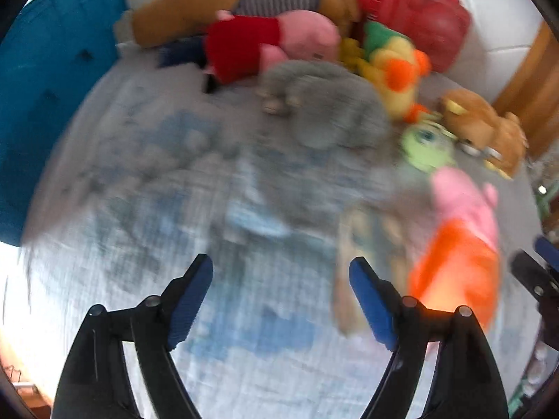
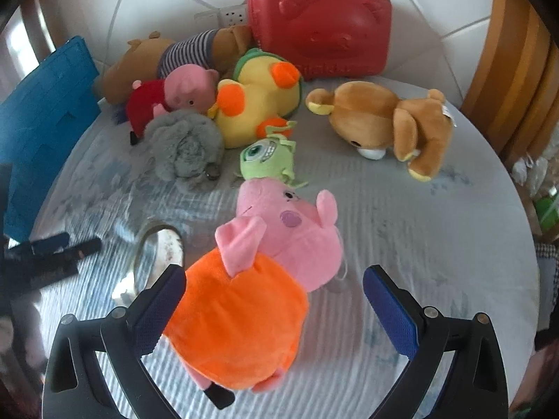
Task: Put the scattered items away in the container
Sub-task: 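Move both tools toward the tape roll and the pink-orange pig plush, then grasp the tan tape roll with the left tool while the right tool grasps the pig plush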
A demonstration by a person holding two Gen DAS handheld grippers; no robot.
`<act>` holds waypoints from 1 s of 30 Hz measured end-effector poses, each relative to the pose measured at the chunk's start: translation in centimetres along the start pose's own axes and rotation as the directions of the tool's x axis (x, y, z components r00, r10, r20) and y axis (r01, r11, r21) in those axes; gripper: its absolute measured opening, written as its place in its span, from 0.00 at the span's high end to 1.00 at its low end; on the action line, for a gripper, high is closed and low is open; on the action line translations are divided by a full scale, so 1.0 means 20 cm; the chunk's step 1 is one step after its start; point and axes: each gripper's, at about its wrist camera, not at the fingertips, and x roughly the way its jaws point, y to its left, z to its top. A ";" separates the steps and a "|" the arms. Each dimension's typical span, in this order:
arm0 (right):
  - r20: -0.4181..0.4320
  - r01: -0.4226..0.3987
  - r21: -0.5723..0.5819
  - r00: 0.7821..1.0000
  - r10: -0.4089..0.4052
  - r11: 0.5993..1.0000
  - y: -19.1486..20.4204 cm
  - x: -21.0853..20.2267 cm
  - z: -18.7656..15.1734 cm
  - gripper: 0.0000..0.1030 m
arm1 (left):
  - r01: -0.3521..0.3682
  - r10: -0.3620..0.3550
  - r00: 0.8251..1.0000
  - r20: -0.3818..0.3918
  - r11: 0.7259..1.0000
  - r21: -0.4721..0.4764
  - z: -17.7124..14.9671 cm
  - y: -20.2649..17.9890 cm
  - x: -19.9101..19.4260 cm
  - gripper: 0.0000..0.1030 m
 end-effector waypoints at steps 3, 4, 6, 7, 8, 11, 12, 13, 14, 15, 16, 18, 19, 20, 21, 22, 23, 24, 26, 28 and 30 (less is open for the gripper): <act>-0.006 -0.003 -0.009 1.000 0.003 1.000 0.00 0.00 0.00 0.00 | 0.023 -0.022 1.000 -0.013 0.999 0.030 -0.04 -0.13 0.00 0.22; -0.009 -0.005 -0.008 1.000 0.005 1.000 -0.01 0.01 -0.01 0.00 | 0.030 -0.029 0.999 -0.017 0.999 0.040 -0.05 -0.17 0.00 0.21; -0.015 -0.010 -0.006 1.000 0.009 1.000 -0.02 0.01 -0.02 0.00 | 0.029 -0.029 1.000 -0.010 0.999 0.041 -0.04 -0.20 0.00 0.21; -0.017 -0.012 -0.006 1.000 0.012 1.000 -0.03 0.02 -0.02 0.00 | 0.030 -0.030 1.000 -0.009 0.999 0.041 -0.04 -0.22 0.00 0.21; -0.020 -0.014 -0.005 1.000 0.014 1.000 -0.04 0.02 -0.02 0.00 | 0.042 -0.042 0.999 -0.010 0.998 0.036 -0.04 -0.23 0.00 0.21; -0.028 -0.021 -0.002 0.999 0.021 1.000 -0.06 0.03 -0.03 0.00 | 0.067 -0.067 0.998 0.001 0.997 0.027 -0.03 -0.24 -0.02 0.21; -0.031 -0.023 -0.001 0.999 0.023 1.000 -0.06 0.04 -0.04 0.00 | 0.056 -0.056 0.998 -0.003 0.998 0.028 -0.03 -0.25 -0.01 0.21; -0.034 -0.025 0.000 0.999 0.025 1.000 -0.07 0.04 -0.04 0.00 | 0.045 -0.045 0.999 -0.008 0.999 0.030 -0.03 -0.26 0.01 0.21; -0.036 -0.027 0.001 0.999 0.027 1.000 -0.08 0.04 -0.05 0.00 | 0.034 -0.033 0.999 -0.012 0.999 0.032 -0.03 -0.26 0.02 0.21; -0.039 -0.029 0.002 0.999 0.029 1.000 -0.08 0.05 -0.05 0.00 | 0.023 -0.022 1.000 -0.017 0.999 0.033 -0.02 -0.27 0.04 0.21; -0.042 -0.031 0.003 0.999 0.032 1.000 -0.09 0.05 -0.05 0.00 | 0.011 -0.010 1.000 -0.020 0.999 0.035 -0.03 -0.27 0.06 0.21; -0.047 -0.036 0.004 0.998 0.036 0.999 -0.10 0.06 -0.06 0.00 | 0.004 -0.003 0.999 -0.032 0.999 0.036 -0.05 -0.27 0.09 0.28; -0.051 -0.038 0.002 0.998 0.038 0.999 -0.10 0.07 -0.06 0.00 | 0.003 -0.002 0.999 -0.035 0.999 0.039 -0.06 -0.26 0.09 0.47; -0.055 -0.040 0.000 0.998 0.040 0.999 -0.10 0.08 -0.06 0.00 | 0.002 0.000 0.999 -0.039 0.999 0.043 -0.07 -0.26 0.10 0.57; -0.059 -0.044 -0.001 0.997 0.044 0.999 -0.10 0.09 -0.07 0.00 | -0.017 0.019 0.999 -0.044 0.999 0.050 -0.08 -0.24 0.10 0.71; -0.065 -0.050 0.004 0.997 0.050 0.999 -0.09 0.10 -0.07 0.00 | -0.036 0.039 0.998 -0.049 0.998 0.056 -0.09 -0.22 0.10 0.78; -0.071 -0.057 0.010 0.996 0.058 0.998 -0.09 0.12 -0.07 0.00 | -0.046 0.049 0.997 -0.057 0.997 0.054 -0.09 -0.19 0.10 0.80; -0.072 -0.066 0.015 0.995 0.067 0.998 -0.08 0.13 -0.07 0.00 | -0.052 0.055 0.997 -0.057 0.998 0.047 -0.09 -0.15 0.10 0.81; -0.077 -0.078 0.030 0.994 0.080 0.997 -0.07 0.15 -0.06 0.00 | -0.064 0.066 0.996 -0.057 0.997 0.033 -0.10 -0.08 0.09 0.82; -0.086 -0.082 0.054 0.993 0.086 0.995 -0.06 0.18 -0.04 0.00 | -0.067 0.068 0.996 -0.056 0.997 0.023 -0.10 -0.02 0.09 0.82; -0.091 -0.082 0.075 0.992 0.089 0.994 -0.05 0.20 -0.03 0.00 | -0.046 0.047 0.998 -0.048 0.999 0.025 -0.10 0.01 0.10 0.82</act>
